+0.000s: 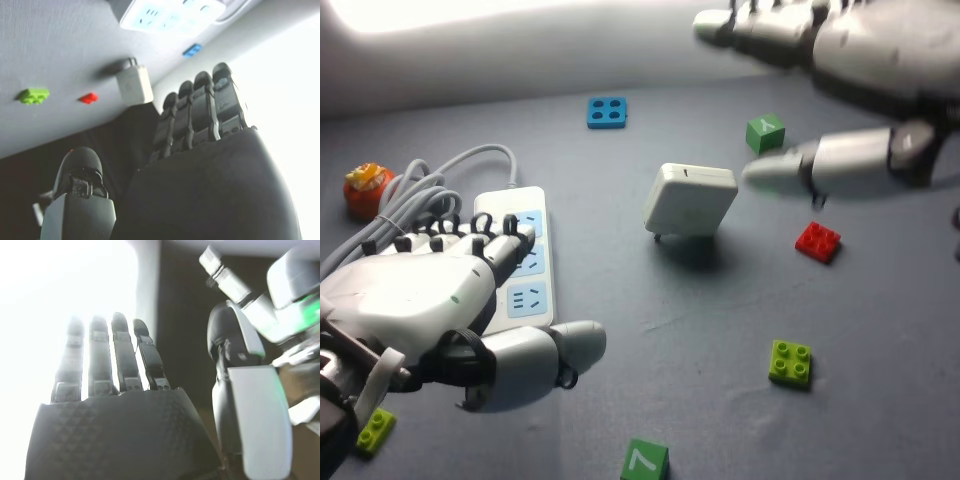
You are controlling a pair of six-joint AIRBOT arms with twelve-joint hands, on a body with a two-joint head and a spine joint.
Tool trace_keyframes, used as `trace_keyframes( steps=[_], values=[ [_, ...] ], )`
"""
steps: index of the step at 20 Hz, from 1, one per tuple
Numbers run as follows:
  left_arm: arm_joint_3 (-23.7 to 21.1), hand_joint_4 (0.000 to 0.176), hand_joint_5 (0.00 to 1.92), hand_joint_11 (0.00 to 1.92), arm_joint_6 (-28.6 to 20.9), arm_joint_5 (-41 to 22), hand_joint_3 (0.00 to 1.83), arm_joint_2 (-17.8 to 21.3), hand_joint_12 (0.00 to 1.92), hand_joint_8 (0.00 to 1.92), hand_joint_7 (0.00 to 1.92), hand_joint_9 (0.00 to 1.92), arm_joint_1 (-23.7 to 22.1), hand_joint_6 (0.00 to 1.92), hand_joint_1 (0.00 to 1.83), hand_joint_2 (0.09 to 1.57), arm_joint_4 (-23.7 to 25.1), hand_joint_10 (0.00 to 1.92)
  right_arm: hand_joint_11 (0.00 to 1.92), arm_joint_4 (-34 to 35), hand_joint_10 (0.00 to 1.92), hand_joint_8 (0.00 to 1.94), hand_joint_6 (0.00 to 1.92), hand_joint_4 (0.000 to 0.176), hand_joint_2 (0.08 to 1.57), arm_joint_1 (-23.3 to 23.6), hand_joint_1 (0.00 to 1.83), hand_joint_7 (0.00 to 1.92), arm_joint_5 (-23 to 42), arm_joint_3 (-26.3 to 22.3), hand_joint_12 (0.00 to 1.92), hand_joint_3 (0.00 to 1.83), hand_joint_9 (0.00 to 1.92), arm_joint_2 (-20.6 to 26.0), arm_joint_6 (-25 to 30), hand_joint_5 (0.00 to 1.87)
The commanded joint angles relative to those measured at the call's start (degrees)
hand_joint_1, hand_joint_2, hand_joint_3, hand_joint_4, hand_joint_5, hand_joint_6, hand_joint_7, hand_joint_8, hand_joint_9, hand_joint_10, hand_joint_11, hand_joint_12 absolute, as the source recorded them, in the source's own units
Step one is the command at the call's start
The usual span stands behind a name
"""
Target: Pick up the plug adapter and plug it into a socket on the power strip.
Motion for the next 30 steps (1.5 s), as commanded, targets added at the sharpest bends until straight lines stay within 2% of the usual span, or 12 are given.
trace_keyframes(
  steps=[1,2,3,4,6,8,11,17,20,22,26,30],
  values=[
    [0.1,0.0,0.05,0.01,0.6,-1.1,0.01,0.4,0.0,0.0,0.05,0.03,-0.7,0.0,0.0,1.16,3.6,0.0,0.0,8.2,0.0,0.0,0.0,0.0,1.1,1.1,0.77,0.05,2.7,1.1,0.17,0.0,0.03,-0.4,-7.3,0.04],
    [0.1,0.0,0.04,0.0,1.5,-0.5,0.01,0.4,0.0,0.0,0.04,0.03,-1.0,0.0,0.0,1.16,3.1,0.0,0.0,19.8,0.0,0.0,0.0,0.0,1.08,1.6,0.82,0.04,2.4,3.0,0.15,0.0,0.02,-1.8,-17.0,0.03],
    [0.1,0.0,0.04,0.01,2.5,0.4,0.01,0.5,0.0,0.0,0.05,0.03,-1.3,0.0,0.0,1.16,3.0,0.0,0.0,25.6,0.0,0.0,0.0,0.0,1.07,1.7,0.85,0.04,1.6,4.9,0.19,0.0,0.03,-3.1,-21.6,0.02],
    [0.1,0.0,0.03,0.0,3.7,2.2,0.01,0.5,0.0,0.0,0.04,0.02,-1.6,0.0,0.0,1.16,2.8,0.0,0.0,28.2,0.0,0.0,0.0,0.0,1.08,1.6,0.88,0.04,1.2,7.0,0.25,0.0,0.04,-4.5,-23.5,0.02],
    [0.1,0.0,0.04,0.01,5.2,4.7,0.01,0.5,0.01,0.0,0.05,0.03,-1.8,0.01,0.0,1.16,2.7,0.0,0.0,31.8,0.01,0.01,0.01,0.0,1.07,1.1,1.0,0.06,-1.5,9.6,0.26,0.0,0.05,-6.1,-24.2,0.05],
    [-0.3,0.0,0.05,0.02,7.0,5.8,0.01,0.5,0.01,0.01,0.05,0.04,-1.6,0.01,0.0,1.16,-0.3,0.01,0.0,39.5,0.01,0.0,0.01,0.0,1.02,0.1,1.03,0.1,-4.8,14.2,0.41,0.0,0.08,-8.7,-24.7,0.11],
    [-0.1,0.0,0.05,0.02,7.0,5.8,0.01,0.4,0.01,0.0,0.05,0.04,0.1,0.0,0.0,1.17,-1.2,0.0,0.0,47.1,0.0,0.0,0.0,0.0,1.03,-1.4,1.06,0.1,-8.3,18.9,0.33,0.0,0.06,-12.1,-24.7,0.11],
    [1.7,0.0,0.05,0.03,6.5,4.8,0.0,-1.1,0.02,0.0,0.05,0.04,1.7,0.0,0.0,1.16,-5.0,0.0,0.0,47.2,0.01,0.0,0.0,0.0,1.03,-2.9,1.12,0.15,-9.7,24.9,0.49,0.0,0.12,-19.6,-27.3,0.14],
    [2.4,0.0,0.04,0.01,6.5,4.2,0.01,-2.2,0.01,0.0,0.04,0.03,1.7,0.0,0.0,1.17,-5.4,0.0,0.0,47.2,0.01,0.0,0.01,0.0,1.03,-3.9,1.16,0.16,-9.6,27.2,0.54,0.0,0.13,-22.3,-27.9,0.16],
    [2.9,0.0,0.04,0.01,6.4,4.0,0.01,-3.2,0.01,0.0,0.04,0.03,1.7,0.0,0.0,1.17,-5.5,0.0,0.0,47.2,0.0,0.0,0.0,0.0,1.03,-4.2,1.18,0.16,-9.7,28.8,0.49,0.0,0.13,-24.0,-27.1,0.15],
    [3.7,0.0,0.05,0.02,6.3,3.6,0.0,-4.7,0.01,0.0,0.05,0.03,1.7,0.0,0.0,1.17,-5.5,0.0,0.0,47.2,0.01,0.0,0.0,0.0,1.02,-5.1,1.19,0.16,-11.4,31.1,0.61,0.0,0.15,-26.2,-26.8,0.15],
    [4.6,0.0,0.07,0.04,6.2,3.6,0.0,-5.6,0.02,0.01,0.07,0.05,1.9,0.01,0.0,1.17,-5.5,0.01,0.0,46.4,0.0,0.0,0.0,0.0,1.03,-6.1,1.19,0.15,-11.7,32.5,0.63,0.0,0.15,-27.7,-26.9,0.16]
  ],
)
